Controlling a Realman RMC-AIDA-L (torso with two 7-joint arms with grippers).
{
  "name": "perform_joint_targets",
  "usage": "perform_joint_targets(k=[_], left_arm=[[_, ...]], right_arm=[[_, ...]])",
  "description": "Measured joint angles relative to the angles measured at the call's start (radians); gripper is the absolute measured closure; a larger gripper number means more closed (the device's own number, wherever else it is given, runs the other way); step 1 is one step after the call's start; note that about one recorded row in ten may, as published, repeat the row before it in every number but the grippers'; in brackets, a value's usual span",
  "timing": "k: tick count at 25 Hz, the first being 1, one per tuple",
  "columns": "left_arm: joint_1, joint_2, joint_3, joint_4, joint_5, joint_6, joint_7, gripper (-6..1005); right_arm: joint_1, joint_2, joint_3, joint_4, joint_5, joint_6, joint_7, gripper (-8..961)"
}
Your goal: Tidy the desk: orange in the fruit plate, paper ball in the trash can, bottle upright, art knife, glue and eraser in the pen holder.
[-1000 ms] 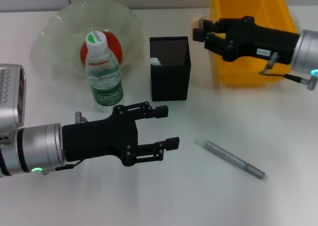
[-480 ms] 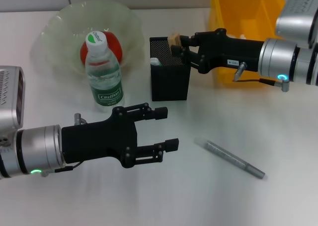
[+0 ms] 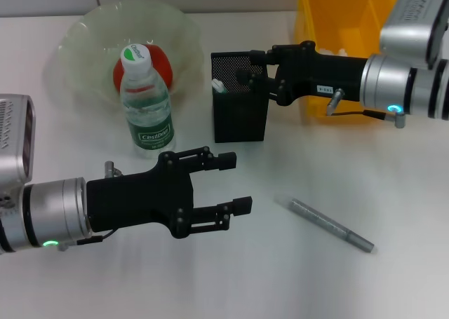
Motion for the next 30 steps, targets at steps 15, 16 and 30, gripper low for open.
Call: perform_joint_targets(k=[15, 16, 30], left_arm=[[-0.001, 0.001, 0.000, 0.000, 0.000, -0.001, 0.000, 277], [-0.002, 0.001, 0.000, 0.000, 0.000, -0.001, 0.000, 277], [-0.008, -0.001, 0.000, 0.000, 0.000, -0.004, 0.000, 277]], right_arm=[[-0.124, -0.005, -0.017, -0.676, -0.634, -0.418, 0.846, 533], [-0.108, -0.005, -0.015, -0.696, -0.673, -0.465, 0.891, 533], [0.120, -0.003, -0.072, -0.554, -1.018, -0.754, 1.169, 535]])
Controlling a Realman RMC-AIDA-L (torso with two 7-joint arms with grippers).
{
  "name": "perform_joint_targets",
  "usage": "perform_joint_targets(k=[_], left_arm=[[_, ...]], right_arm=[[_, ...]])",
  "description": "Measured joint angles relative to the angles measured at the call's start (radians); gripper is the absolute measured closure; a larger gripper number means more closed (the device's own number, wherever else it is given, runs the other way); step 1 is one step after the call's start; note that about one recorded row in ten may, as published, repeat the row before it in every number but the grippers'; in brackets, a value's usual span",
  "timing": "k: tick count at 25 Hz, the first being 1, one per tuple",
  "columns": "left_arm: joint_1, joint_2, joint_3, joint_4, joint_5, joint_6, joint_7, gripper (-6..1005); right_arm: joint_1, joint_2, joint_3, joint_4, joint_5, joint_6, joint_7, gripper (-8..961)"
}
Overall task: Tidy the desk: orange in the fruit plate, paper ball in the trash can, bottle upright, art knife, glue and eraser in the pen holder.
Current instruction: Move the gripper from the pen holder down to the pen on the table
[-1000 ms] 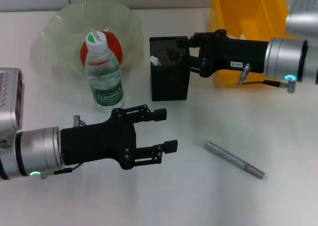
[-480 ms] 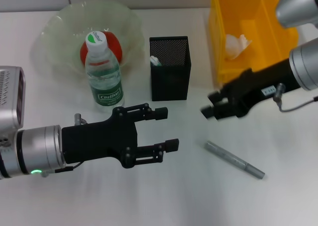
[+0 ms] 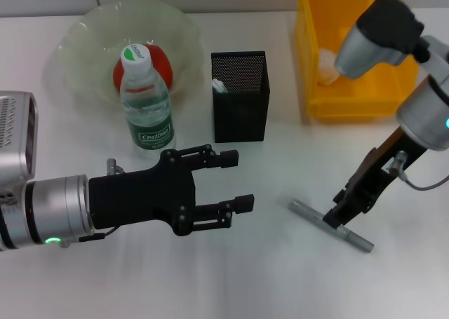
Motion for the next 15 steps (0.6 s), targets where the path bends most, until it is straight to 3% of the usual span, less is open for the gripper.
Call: perform_joint_targets(k=[8, 15], left_arm=[[-0.004, 0.000, 0.000, 0.000, 0.000, -0.001, 0.000, 277], [-0.009, 0.000, 0.000, 0.000, 0.000, -0.009, 0.000, 277]], right_arm=[[0.094, 0.003, -0.052, 0.148, -0.069, 0.048, 0.043, 536], [0.105, 0.006, -0.134, 0.174, -0.076, 0.102, 0.059, 537]])
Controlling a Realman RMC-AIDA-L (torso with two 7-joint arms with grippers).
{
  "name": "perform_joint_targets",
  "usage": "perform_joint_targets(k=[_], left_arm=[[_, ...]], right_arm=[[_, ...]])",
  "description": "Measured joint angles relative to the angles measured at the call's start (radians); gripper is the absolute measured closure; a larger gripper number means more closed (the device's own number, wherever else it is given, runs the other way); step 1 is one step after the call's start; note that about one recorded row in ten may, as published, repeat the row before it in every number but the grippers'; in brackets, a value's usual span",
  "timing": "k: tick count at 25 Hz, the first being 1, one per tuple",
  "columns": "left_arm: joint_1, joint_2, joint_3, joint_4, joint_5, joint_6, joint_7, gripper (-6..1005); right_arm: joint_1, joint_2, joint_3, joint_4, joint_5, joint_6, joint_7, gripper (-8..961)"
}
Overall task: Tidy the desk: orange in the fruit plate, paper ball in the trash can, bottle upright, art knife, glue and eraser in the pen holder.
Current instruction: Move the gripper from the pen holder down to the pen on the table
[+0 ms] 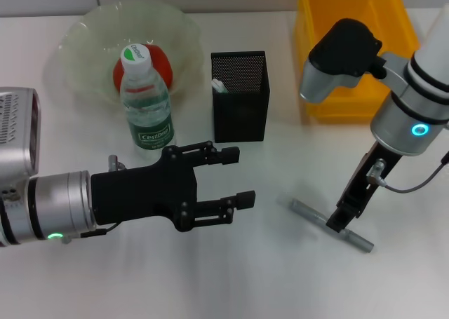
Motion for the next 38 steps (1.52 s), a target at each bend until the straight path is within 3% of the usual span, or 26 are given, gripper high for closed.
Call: perform_joint_targets(k=[18, 38], left_arm=[[-0.007, 0.000, 0.000, -0.002, 0.000, -0.017, 0.000, 277], [-0.014, -0.002, 0.000, -0.017, 0.000, -0.023, 0.009, 277]], right_arm=[[0.049, 0.003, -0.066, 0.083, 0.029, 0.071, 0.011, 538], [0.063, 0.004, -0.073, 0.131, 0.039, 0.096, 0.013, 572]])
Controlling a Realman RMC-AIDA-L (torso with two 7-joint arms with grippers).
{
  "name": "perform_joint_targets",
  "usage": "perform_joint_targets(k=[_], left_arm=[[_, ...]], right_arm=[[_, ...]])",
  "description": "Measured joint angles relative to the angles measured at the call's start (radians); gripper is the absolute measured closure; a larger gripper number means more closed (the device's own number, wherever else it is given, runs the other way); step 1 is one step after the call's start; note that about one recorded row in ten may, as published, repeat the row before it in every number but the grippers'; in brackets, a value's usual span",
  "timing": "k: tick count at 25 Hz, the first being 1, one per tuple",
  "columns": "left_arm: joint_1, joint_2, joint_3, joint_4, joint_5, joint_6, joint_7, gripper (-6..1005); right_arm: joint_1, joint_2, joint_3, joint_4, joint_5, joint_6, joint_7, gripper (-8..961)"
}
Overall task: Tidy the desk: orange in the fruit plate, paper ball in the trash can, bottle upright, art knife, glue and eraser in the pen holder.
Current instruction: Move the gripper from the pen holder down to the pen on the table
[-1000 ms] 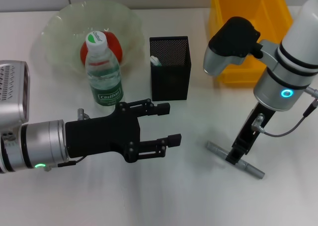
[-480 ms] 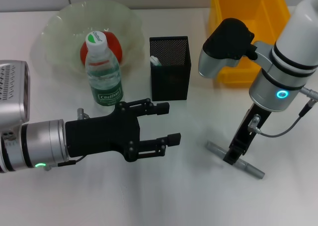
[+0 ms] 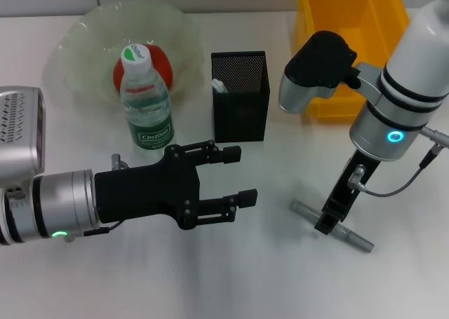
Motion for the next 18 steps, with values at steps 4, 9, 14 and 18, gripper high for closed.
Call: perform_joint_targets(k=[4, 9, 14, 18], left_arm=[[0.000, 0.000, 0.000, -0.001, 0.000, 0.000, 0.000, 277], [0.000, 0.000, 0.000, -0.002, 0.000, 0.000, 0.000, 277], [0.000, 0.000, 0.000, -0.002, 0.000, 0.001, 0.001, 277], [0.000, 0.000, 0.000, -0.002, 0.000, 0.001, 0.001, 277]], right_arm=[[0.002, 0.000, -0.027, 0.000, 0.002, 0.002, 0.000, 592], [0.002, 0.000, -0.046, 0.001, 0.002, 0.004, 0.001, 666], [0.001, 0.001, -0.047, 0.002, 0.003, 0.005, 0.002, 717], [0.001, 0.002, -0.049, 0.003, 0.003, 0.009, 0.002, 729]])
